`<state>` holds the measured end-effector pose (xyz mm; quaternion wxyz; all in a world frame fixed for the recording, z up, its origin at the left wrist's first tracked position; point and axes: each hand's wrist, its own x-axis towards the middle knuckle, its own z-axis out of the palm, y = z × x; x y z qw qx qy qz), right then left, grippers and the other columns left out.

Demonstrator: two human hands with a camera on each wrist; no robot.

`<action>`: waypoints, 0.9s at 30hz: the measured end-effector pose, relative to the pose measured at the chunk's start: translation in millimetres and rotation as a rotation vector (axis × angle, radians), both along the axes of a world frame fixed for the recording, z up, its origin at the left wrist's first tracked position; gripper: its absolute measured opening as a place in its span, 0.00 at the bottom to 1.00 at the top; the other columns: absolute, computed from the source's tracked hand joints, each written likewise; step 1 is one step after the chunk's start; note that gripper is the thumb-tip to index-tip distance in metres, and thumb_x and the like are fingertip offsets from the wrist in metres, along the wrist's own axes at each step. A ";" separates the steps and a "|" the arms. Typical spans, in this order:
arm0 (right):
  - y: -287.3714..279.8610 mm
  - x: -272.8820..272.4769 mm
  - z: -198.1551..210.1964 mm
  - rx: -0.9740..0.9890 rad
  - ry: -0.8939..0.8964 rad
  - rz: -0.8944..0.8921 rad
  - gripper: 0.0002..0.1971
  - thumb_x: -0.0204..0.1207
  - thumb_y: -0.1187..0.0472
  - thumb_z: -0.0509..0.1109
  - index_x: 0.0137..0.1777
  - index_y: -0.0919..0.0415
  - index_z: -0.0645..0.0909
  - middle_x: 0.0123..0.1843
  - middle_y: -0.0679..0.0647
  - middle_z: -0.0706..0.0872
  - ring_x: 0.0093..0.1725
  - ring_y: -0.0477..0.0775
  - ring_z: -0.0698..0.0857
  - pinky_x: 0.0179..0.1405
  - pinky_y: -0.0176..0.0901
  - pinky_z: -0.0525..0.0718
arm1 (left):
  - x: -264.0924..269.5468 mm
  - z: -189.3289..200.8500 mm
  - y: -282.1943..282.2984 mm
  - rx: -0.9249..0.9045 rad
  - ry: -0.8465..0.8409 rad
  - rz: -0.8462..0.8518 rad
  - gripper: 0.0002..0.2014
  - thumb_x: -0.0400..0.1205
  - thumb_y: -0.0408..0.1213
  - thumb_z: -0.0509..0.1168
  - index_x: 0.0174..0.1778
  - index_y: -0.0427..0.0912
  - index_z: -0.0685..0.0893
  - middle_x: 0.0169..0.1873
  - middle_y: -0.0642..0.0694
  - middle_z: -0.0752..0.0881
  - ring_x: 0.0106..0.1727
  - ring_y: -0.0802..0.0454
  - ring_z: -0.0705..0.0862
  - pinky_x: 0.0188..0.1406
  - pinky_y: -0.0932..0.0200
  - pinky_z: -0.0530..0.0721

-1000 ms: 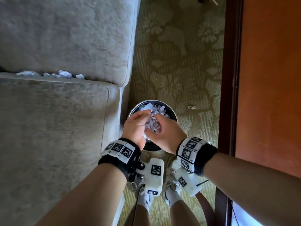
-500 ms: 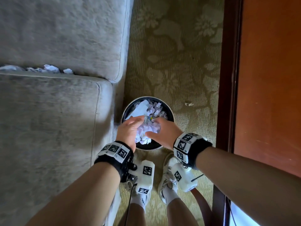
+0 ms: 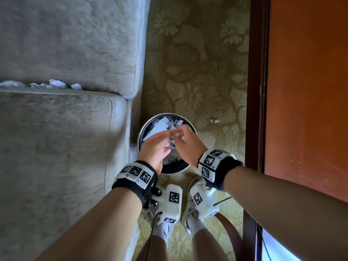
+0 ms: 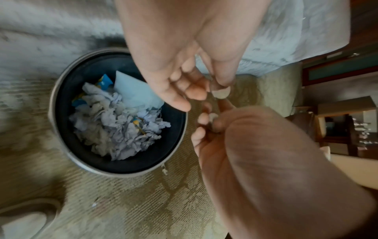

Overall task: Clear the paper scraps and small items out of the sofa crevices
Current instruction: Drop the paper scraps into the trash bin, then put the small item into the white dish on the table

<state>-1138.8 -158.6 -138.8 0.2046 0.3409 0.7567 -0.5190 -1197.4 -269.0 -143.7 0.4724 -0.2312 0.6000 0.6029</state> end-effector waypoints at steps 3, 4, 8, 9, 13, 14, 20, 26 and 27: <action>8.8 -5.7 24.7 -0.030 0.032 -0.064 0.13 0.82 0.72 0.57 0.62 0.59 0.75 0.52 0.55 0.85 0.34 0.43 0.79 0.26 0.29 0.71 | -10.2 26.9 8.2 0.024 0.059 -0.043 0.03 0.80 0.28 0.68 0.43 0.34 0.88 0.29 0.48 0.88 0.34 0.56 0.87 0.52 0.54 0.86; 12.2 -7.7 35.1 -0.032 0.050 -0.085 0.14 0.81 0.72 0.56 0.62 0.59 0.75 0.54 0.54 0.85 0.40 0.45 0.82 0.32 0.31 0.76 | -15.0 36.1 10.7 0.007 0.091 -0.045 0.05 0.81 0.26 0.68 0.39 0.34 0.86 0.27 0.46 0.88 0.32 0.53 0.88 0.48 0.52 0.88; 26.3 -18.2 75.3 -0.175 0.105 -0.285 0.09 0.84 0.66 0.60 0.61 0.59 0.77 0.51 0.56 0.89 0.44 0.51 0.91 0.45 0.46 0.91 | -37.2 71.0 25.1 -0.058 0.231 -0.126 0.04 0.78 0.26 0.71 0.38 0.33 0.86 0.33 0.40 0.90 0.40 0.39 0.89 0.44 0.51 0.91; 30.1 -20.9 85.9 -0.216 0.110 -0.333 0.08 0.84 0.66 0.63 0.61 0.61 0.78 0.49 0.55 0.89 0.43 0.49 0.92 0.44 0.43 0.91 | -42.1 80.5 28.3 -0.068 0.247 -0.146 0.03 0.78 0.28 0.72 0.39 0.34 0.86 0.33 0.42 0.90 0.37 0.45 0.90 0.36 0.59 0.89; 48.1 -32.3 125.5 -0.278 0.158 -0.436 0.06 0.81 0.67 0.69 0.56 0.65 0.82 0.46 0.58 0.91 0.43 0.51 0.93 0.46 0.45 0.91 | -60.2 123.9 44.1 -0.063 0.295 -0.190 0.02 0.77 0.31 0.74 0.40 0.37 0.89 0.28 0.47 0.89 0.31 0.55 0.88 0.28 0.66 0.83; 52.6 -34.4 134.8 -0.282 0.165 -0.447 0.06 0.81 0.67 0.69 0.55 0.66 0.83 0.45 0.58 0.92 0.43 0.51 0.93 0.46 0.46 0.91 | -63.8 134.9 49.0 -0.065 0.301 -0.203 0.02 0.77 0.30 0.73 0.39 0.36 0.88 0.29 0.44 0.89 0.33 0.50 0.89 0.31 0.63 0.85; 76.5 -47.0 189.9 -0.359 0.223 -0.445 0.07 0.80 0.65 0.72 0.53 0.68 0.85 0.45 0.60 0.92 0.45 0.55 0.93 0.47 0.46 0.91 | -79.5 198.5 73.6 -0.033 0.320 -0.247 0.02 0.77 0.27 0.73 0.39 0.32 0.90 0.37 0.30 0.90 0.47 0.29 0.90 0.54 0.36 0.88; 98.4 -78.9 232.3 -0.231 0.209 -0.487 0.05 0.80 0.66 0.71 0.49 0.64 0.89 0.39 0.55 0.93 0.39 0.49 0.91 0.44 0.41 0.90 | -111.7 252.2 104.3 -0.065 0.333 -0.329 0.10 0.79 0.17 0.64 0.46 0.32 0.89 0.39 0.33 0.90 0.45 0.41 0.91 0.52 0.51 0.90; 102.6 -88.4 236.9 -0.219 0.198 -0.482 0.05 0.79 0.66 0.71 0.50 0.63 0.89 0.39 0.55 0.93 0.39 0.50 0.91 0.46 0.42 0.90 | -120.4 256.5 107.6 -0.062 0.330 -0.335 0.10 0.79 0.17 0.65 0.46 0.33 0.90 0.40 0.33 0.91 0.47 0.40 0.91 0.54 0.50 0.89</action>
